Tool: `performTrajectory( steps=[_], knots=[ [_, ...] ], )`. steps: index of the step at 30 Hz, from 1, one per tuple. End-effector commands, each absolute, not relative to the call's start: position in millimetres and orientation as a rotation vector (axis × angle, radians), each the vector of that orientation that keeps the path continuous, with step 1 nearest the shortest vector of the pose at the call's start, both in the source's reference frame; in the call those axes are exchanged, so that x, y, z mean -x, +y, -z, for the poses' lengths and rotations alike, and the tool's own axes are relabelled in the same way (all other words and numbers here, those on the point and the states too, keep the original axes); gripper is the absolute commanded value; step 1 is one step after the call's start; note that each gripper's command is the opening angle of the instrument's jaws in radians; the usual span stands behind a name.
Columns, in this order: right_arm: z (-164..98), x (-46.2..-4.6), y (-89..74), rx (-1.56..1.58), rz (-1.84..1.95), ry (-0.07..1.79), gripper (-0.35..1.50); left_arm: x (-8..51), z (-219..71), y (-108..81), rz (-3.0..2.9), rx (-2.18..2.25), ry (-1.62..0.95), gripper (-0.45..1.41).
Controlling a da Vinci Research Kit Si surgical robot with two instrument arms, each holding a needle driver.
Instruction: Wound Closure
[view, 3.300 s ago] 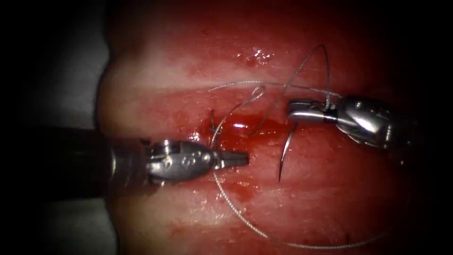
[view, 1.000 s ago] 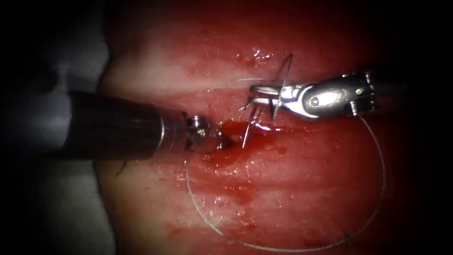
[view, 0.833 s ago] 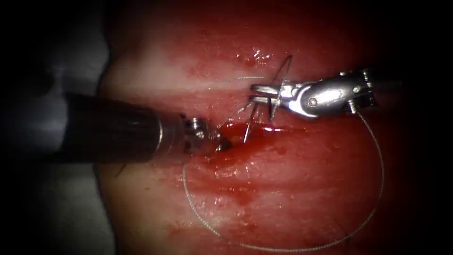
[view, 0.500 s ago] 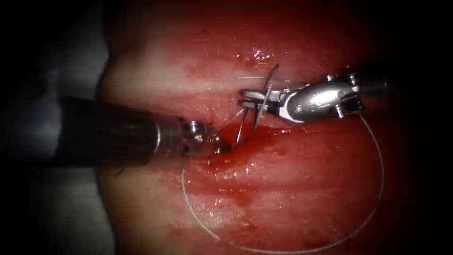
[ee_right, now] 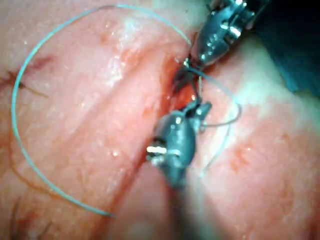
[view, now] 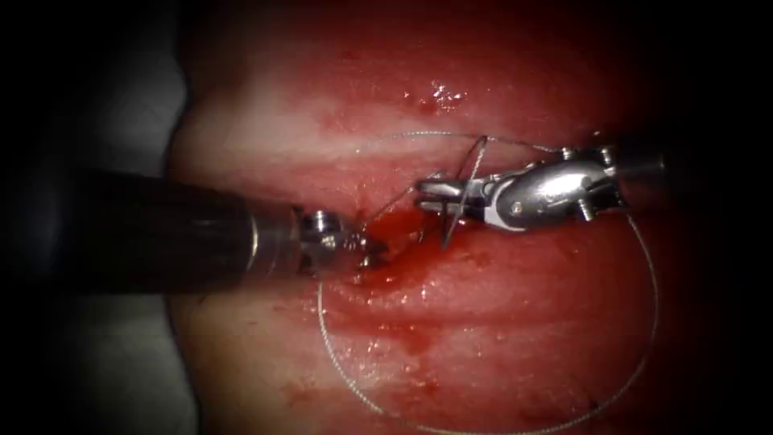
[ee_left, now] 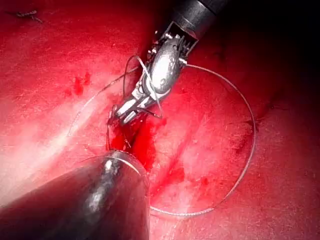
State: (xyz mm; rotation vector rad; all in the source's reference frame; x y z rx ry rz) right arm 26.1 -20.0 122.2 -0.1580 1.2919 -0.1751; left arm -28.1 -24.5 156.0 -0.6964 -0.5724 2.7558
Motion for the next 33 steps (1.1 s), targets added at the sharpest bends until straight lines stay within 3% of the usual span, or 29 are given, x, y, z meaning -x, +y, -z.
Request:
performTrajectory(
  steps=[1,8,13,33],
  knots=[
    [-122.7,-26.6,-20.5,0.152,0.173,1.297,-0.35,28.7,-156.1,-25.8,-2.749,0.714,-0.569,0.34],
    [-122.7,-26.8,-20.4,0.136,0.162,1.304,-0.35,29.9,-151.9,-28.4,-2.732,0.783,-0.507,0.37],
    [-122.7,-27.0,-20.4,0.133,0.155,1.302,-0.35,30.3,-151.6,-28.6,-2.717,0.807,-0.473,0.22],
    [-122.6,-27.3,-19.4,0.009,0.086,1.319,-0.35,31.5,-159.1,-28.4,-2.702,0.824,-0.465,0.17]
  ],
)
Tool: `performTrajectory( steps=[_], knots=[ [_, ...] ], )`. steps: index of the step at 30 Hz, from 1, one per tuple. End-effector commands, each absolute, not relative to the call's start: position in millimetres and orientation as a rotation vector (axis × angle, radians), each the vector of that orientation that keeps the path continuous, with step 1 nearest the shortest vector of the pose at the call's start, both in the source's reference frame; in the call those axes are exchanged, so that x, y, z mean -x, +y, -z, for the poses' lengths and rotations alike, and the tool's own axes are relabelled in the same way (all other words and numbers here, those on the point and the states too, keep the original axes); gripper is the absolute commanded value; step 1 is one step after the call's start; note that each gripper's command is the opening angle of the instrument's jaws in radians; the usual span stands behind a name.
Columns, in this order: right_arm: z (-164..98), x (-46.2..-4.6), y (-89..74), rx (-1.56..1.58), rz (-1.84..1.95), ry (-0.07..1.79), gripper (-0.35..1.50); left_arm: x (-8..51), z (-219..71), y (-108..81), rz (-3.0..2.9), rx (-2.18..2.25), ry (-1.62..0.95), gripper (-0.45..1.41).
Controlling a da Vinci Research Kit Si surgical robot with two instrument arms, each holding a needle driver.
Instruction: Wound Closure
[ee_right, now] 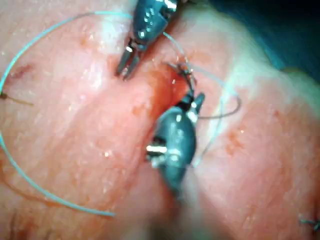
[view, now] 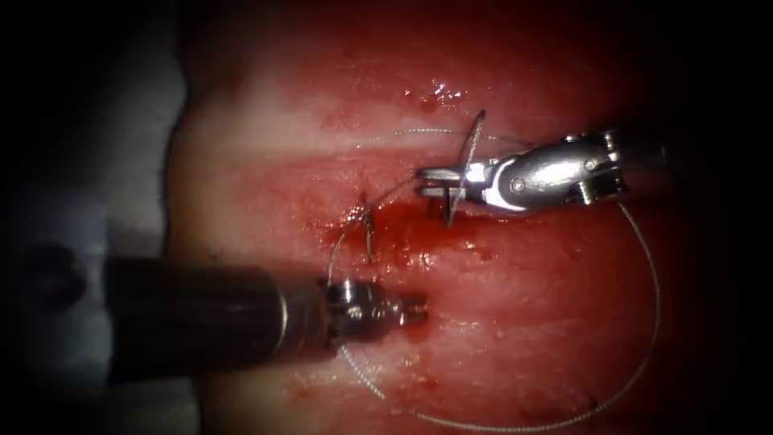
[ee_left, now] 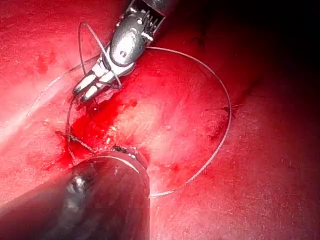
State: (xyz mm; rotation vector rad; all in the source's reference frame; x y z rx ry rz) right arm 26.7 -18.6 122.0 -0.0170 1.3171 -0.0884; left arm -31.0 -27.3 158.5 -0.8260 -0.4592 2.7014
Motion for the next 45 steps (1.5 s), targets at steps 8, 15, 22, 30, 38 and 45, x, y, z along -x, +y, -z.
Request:
performTrajectory(
  steps=[8,15,22,30,38,45],
  knots=[
    [-122.4,-27.9,-18.5,-0.058,0.066,1.337,-0.35,31.3,-159.4,-28.9,-2.695,0.826,-0.478,0.17],
    [-121.8,-28.0,-17.5,-0.116,0.087,1.329,-0.35,31.2,-159.9,-29.1,-2.698,0.827,-0.477,0.17],
    [-121.8,-28.0,-17.4,-0.175,0.149,1.318,-0.35,31.0,-159.9,-29.1,-2.694,0.826,-0.480,0.17],
    [-121.5,-28.2,-17.6,-0.223,0.142,1.330,-0.35,30.9,-160.1,-28.9,-2.695,0.826,-0.479,0.15],
    [-120.7,-28.2,-16.4,-0.277,0.105,1.336,-0.35,30.4,-160.7,-28.7,-2.696,0.826,-0.479,0.15],
    [-120.6,-28.7,-16.9,-0.388,0.041,1.340,-0.35,30.4,-160.7,-28.7,-2.697,0.827,-0.480,0.15]
  ],
)
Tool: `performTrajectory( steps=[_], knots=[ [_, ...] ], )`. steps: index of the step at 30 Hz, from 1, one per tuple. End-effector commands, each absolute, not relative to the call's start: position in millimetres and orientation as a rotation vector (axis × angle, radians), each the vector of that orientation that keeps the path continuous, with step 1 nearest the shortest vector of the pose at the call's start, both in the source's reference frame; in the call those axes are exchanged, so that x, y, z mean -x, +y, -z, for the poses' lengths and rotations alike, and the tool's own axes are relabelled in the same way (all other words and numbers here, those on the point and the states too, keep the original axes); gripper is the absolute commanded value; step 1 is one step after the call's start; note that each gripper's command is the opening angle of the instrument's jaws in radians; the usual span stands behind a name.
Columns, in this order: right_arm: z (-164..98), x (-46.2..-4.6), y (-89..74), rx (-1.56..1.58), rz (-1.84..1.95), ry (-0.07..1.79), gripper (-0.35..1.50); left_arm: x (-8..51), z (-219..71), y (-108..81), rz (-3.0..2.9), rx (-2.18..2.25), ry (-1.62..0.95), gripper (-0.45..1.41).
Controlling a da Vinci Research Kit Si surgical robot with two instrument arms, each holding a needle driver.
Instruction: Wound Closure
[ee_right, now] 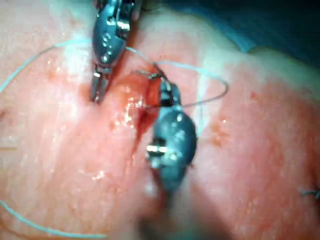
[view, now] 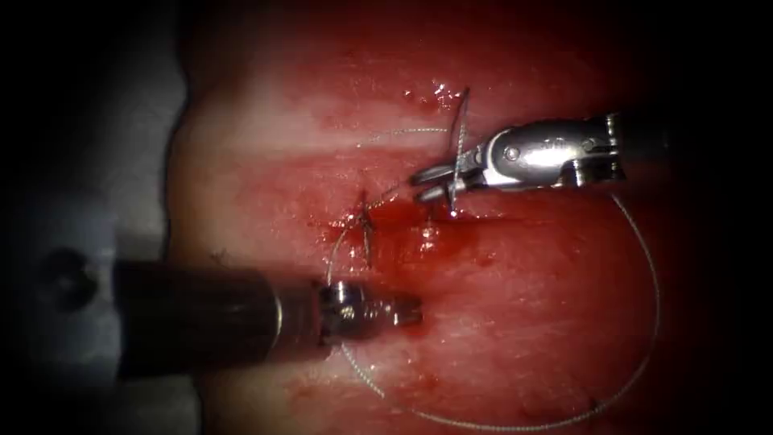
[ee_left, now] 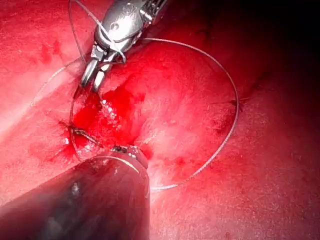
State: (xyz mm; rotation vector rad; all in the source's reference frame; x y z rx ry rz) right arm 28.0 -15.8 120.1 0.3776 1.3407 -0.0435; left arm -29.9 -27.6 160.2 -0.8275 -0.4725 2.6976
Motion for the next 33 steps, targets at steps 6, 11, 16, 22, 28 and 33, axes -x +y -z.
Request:
performTrajectory(
  steps=[6,11,16,22,28,33],
  knots=[
    [-120.4,-28.8,-17.2,-0.437,-0.007,1.327,-0.35,30.4,-160.7,-28.7,-2.697,0.827,-0.480,0.15],
    [-120.3,-28.7,-16.6,-0.462,-0.049,1.321,-0.35,30.4,-160.8,-28.7,-2.697,0.826,-0.479,0.15],
    [-120.1,-28.5,-15.7,-0.477,-0.117,1.344,-0.35,30.4,-161.0,-28.8,-2.698,0.825,-0.477,0.15],
    [-120.2,-28.8,-15.2,-0.485,-0.203,1.373,-0.35,30.4,-161.0,-28.9,-2.699,0.825,-0.476,0.15],
    [-120.3,-29.1,-14.7,-0.513,-0.258,1.359,-0.35,30.3,-161.0,-29.0,-2.700,0.826,-0.476,0.15],
    [-120.4,-29.2,-14.6,-0.552,-0.311,1.356,-0.35,30.2,-161.1,-29.0,-2.701,0.826,-0.476,0.15]
  ],
)
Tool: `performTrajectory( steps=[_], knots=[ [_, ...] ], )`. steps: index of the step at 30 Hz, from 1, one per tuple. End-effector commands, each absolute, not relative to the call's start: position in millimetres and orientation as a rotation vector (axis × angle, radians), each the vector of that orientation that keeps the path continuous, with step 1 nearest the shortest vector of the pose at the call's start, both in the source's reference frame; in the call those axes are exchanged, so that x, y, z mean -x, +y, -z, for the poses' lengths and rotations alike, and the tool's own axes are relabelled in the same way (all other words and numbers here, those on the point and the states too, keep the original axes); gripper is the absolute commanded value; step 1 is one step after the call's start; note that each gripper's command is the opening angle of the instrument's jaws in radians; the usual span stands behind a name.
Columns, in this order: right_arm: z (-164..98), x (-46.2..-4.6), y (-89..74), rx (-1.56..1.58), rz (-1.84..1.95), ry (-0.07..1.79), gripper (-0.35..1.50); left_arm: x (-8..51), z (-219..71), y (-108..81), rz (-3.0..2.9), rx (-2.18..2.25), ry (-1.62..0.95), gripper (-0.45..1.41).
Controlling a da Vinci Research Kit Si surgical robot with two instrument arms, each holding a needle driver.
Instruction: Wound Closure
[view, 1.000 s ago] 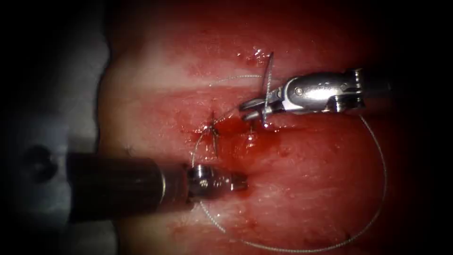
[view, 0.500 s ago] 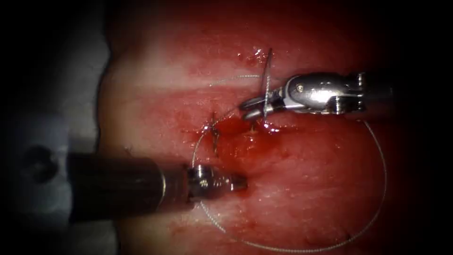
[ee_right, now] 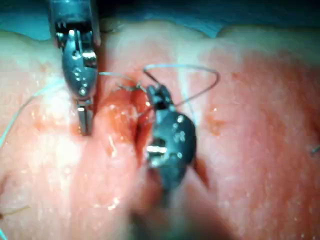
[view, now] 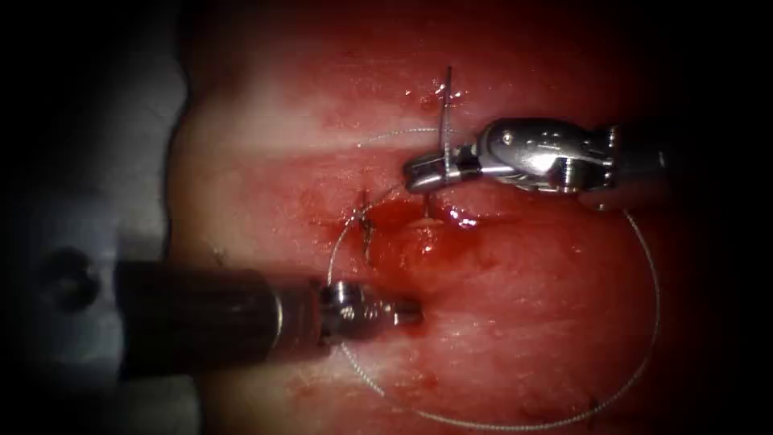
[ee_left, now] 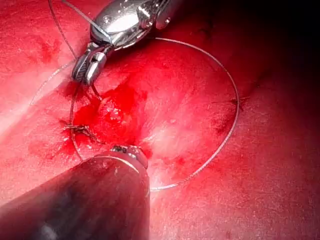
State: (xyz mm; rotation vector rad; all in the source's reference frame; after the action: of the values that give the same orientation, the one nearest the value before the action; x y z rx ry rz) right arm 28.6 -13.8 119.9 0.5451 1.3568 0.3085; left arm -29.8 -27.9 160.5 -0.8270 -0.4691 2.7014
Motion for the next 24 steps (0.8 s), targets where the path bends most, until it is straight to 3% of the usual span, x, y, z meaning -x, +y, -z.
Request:
performTrajectory(
  steps=[1,24],
  knots=[
    [-120.4,-29.2,-14.5,-0.562,-0.327,1.351,-0.35,30.2,-161.1,-29.0,-2.701,0.826,-0.476,0.15],
    [-121.5,-29.0,-13.7,-0.842,-0.676,1.274,-0.35,30.0,-161.1,-29.2,-2.703,0.827,-0.476,0.15]
  ],
)
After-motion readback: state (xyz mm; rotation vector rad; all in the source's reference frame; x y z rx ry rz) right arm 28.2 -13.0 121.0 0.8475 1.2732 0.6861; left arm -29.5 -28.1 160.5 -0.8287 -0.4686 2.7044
